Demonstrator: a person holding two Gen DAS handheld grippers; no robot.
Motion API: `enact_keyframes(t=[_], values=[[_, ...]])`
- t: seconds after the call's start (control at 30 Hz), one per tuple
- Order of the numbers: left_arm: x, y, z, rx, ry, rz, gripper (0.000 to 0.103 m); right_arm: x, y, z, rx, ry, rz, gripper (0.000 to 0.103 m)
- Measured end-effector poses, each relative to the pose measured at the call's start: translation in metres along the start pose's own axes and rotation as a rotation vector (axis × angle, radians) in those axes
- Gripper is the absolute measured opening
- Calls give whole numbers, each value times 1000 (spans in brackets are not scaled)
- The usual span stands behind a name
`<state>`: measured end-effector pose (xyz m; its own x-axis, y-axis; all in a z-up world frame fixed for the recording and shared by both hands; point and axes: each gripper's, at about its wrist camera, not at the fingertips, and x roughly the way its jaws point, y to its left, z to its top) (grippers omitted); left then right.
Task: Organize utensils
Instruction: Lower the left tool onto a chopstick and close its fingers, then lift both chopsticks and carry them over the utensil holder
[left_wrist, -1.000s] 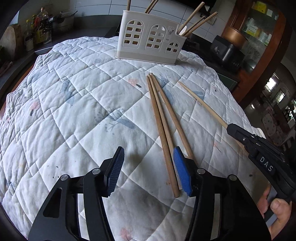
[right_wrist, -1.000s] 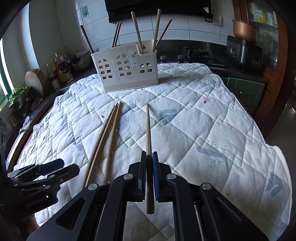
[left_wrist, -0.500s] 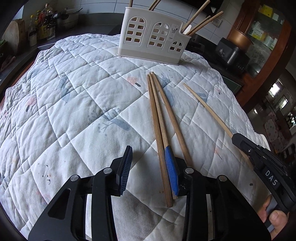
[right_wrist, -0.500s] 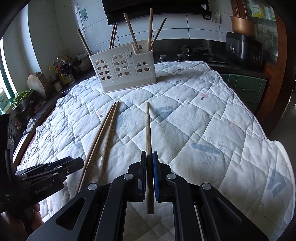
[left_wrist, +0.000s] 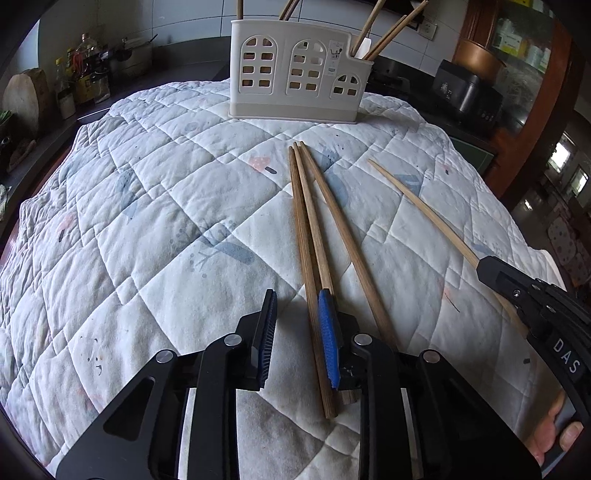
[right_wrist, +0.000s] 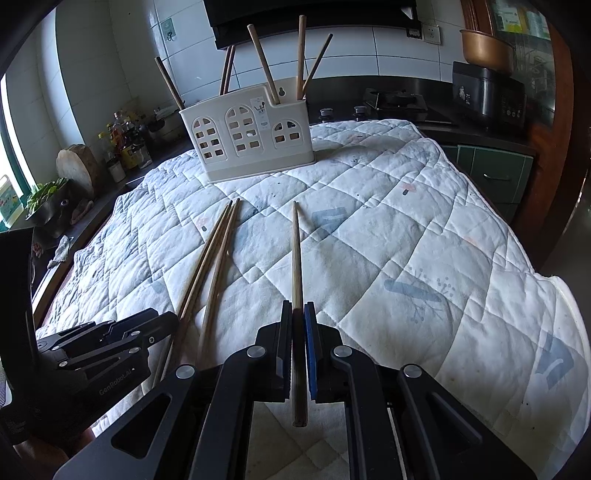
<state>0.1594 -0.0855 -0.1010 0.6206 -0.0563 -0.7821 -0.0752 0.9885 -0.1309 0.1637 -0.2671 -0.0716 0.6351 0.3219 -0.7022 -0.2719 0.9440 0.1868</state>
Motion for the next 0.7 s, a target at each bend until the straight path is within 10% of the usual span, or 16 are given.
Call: enact_keyframes(t=[0.7], values=[[6,-5,1,7,-2,9,7,-2,-6,-4,23,-4,16,7]])
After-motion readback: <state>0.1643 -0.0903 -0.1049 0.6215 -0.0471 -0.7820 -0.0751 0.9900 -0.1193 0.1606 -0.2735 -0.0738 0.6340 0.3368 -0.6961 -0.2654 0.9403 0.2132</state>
